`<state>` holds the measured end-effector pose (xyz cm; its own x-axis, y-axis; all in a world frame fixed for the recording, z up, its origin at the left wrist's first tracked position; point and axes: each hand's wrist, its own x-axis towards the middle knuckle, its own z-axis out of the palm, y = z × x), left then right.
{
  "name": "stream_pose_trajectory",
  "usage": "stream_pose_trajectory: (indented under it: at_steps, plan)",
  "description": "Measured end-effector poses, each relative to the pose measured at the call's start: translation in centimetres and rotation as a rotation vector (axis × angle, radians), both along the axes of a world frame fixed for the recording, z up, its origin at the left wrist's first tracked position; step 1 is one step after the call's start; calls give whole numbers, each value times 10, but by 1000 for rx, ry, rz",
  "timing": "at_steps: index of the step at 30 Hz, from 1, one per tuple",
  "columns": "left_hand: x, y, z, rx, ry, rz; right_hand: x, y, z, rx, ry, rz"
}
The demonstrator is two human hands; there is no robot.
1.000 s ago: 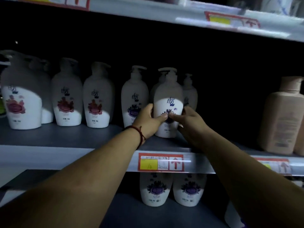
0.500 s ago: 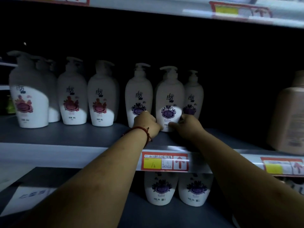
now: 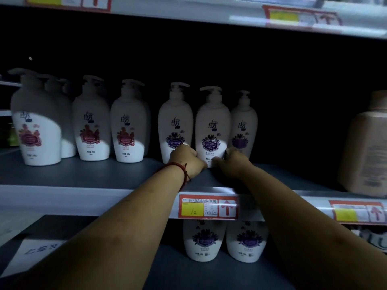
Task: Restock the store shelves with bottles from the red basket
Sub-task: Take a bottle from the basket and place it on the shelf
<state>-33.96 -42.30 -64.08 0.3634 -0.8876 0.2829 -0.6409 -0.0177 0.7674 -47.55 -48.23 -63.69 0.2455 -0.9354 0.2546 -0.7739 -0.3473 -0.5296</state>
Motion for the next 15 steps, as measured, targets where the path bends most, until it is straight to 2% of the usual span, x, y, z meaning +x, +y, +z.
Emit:
stream_pose_trajectory:
  at_steps: [3, 6, 12, 15]
  plan:
    - [-3, 10, 12, 59, -3, -24, -5, 8, 8, 65, -48, 11]
    - [-10, 34, 25, 95, -180, -54, -22, 27, 18, 32, -93, -4]
    - [-41, 100, 35, 52, -448, -190, -82, 101, 20, -158, 60, -10]
    - [-68, 128, 38, 17, -478, -243, -118, 138, 23, -168, 71, -8]
